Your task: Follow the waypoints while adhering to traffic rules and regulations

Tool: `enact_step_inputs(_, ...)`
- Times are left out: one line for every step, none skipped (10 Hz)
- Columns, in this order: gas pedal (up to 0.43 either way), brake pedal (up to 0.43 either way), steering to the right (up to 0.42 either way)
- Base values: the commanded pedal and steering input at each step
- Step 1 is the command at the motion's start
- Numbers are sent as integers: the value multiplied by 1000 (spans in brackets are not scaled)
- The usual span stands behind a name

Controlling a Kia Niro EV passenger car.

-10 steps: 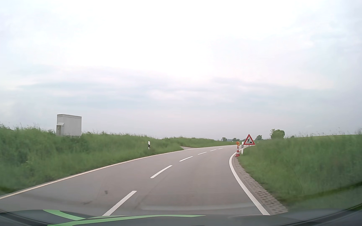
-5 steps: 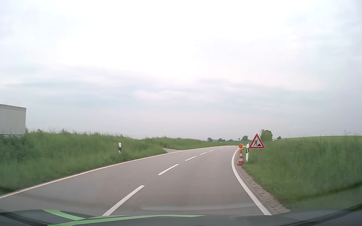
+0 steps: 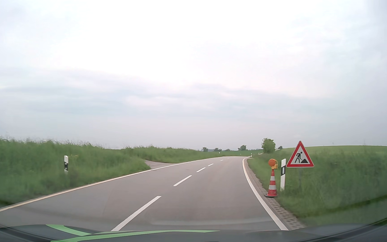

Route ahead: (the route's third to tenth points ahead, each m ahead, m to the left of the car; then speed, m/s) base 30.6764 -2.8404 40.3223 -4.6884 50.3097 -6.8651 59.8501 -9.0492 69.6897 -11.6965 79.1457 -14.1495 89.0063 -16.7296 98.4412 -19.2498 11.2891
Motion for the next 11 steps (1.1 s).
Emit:
enact_step_inputs(268, 0, 61)
enact_step_inputs(248, 0, 62)
enact_step_inputs(248, 0, 61)
enact_step_inputs(248, 0, 58)
enact_step_inputs(248, 0, 52)
enact_step_inputs(248, 0, 46)
enact_step_inputs(248, 0, 39)
enact_step_inputs(248, 0, 33)
enact_step_inputs(240, 0, 30)
enact_step_inputs(240, 0, 27)
enact_step_inputs(220, 0, 25)
